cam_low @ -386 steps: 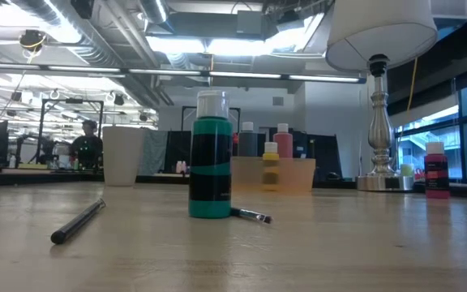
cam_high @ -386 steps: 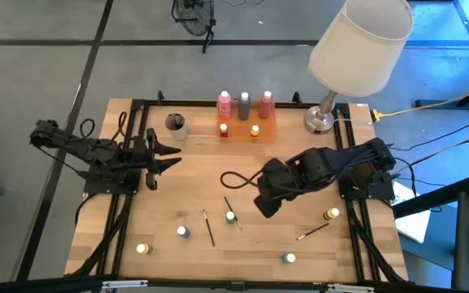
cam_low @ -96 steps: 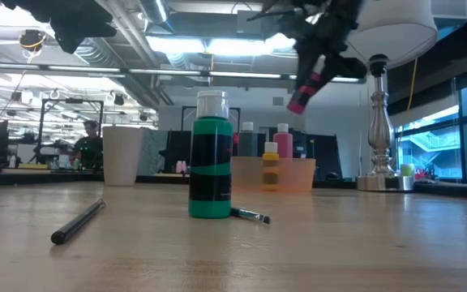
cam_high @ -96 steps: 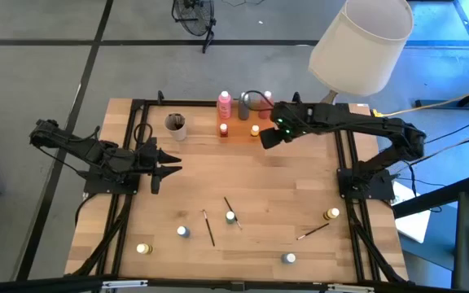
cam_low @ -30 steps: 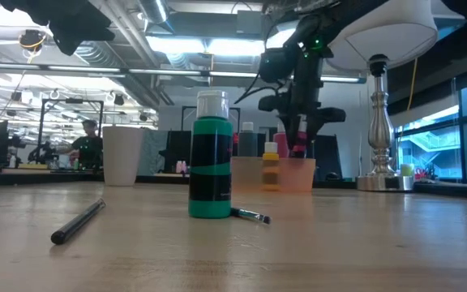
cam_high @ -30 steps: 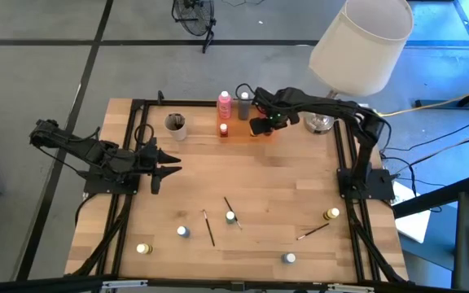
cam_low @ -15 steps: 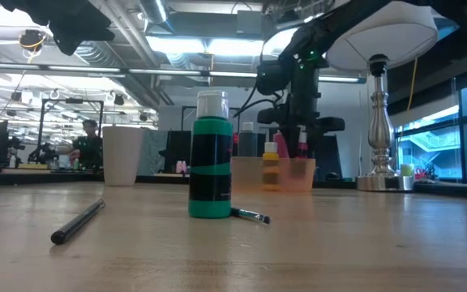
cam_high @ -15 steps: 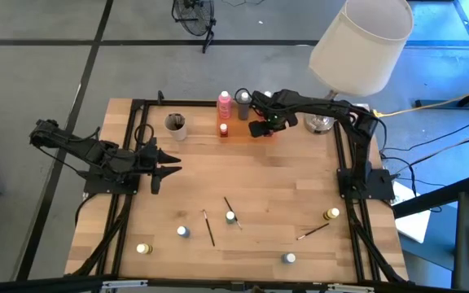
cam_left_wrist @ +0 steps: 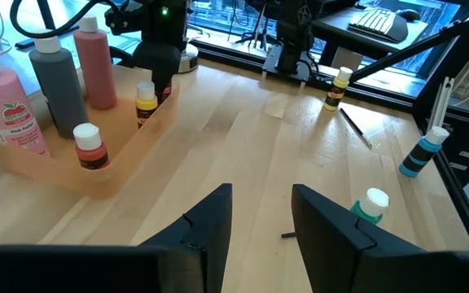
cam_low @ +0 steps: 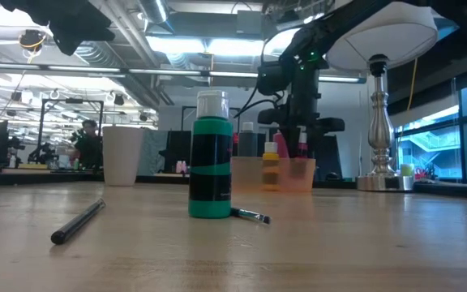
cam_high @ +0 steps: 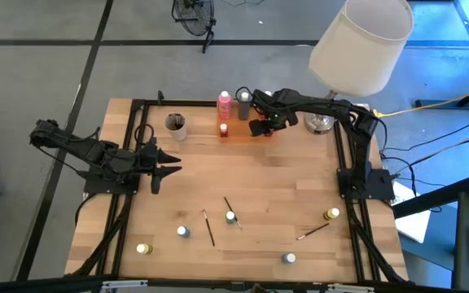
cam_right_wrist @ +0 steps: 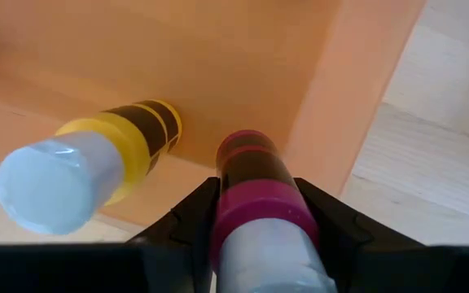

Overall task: Pick & Place Paint Supplies
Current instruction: Put the dark pink paint bottle into the orange bin

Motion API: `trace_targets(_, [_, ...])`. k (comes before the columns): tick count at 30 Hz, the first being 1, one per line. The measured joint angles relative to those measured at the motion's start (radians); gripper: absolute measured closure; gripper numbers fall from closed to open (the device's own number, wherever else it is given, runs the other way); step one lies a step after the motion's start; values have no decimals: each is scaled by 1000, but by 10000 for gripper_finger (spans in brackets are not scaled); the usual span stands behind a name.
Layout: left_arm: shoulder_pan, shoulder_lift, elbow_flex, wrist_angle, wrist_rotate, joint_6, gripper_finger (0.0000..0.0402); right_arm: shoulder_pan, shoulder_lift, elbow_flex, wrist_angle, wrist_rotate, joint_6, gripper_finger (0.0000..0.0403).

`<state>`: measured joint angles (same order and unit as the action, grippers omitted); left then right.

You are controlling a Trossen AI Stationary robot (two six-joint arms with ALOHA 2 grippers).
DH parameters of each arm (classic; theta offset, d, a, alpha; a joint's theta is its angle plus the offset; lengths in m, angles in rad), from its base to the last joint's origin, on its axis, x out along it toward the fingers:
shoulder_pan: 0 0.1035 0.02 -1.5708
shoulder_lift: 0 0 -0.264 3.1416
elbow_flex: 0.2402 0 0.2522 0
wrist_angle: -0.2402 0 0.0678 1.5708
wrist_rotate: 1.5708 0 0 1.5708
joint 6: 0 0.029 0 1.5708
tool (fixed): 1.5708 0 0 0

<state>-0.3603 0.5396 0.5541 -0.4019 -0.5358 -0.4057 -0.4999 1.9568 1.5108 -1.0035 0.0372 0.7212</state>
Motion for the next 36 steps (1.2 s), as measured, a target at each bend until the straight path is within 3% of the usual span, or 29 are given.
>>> trace_targets(17, [0,0,0,-21,0,0,276,-3,52,0,9,-21,-4,265])
trace_targets(24, [0,0,0,-22,-3,0,276,-4,52,0,26,-49,-4,238])
trace_targets(36, [0,0,0,-22,-3,0,276,-4,52,0,30,-51,-8,239])
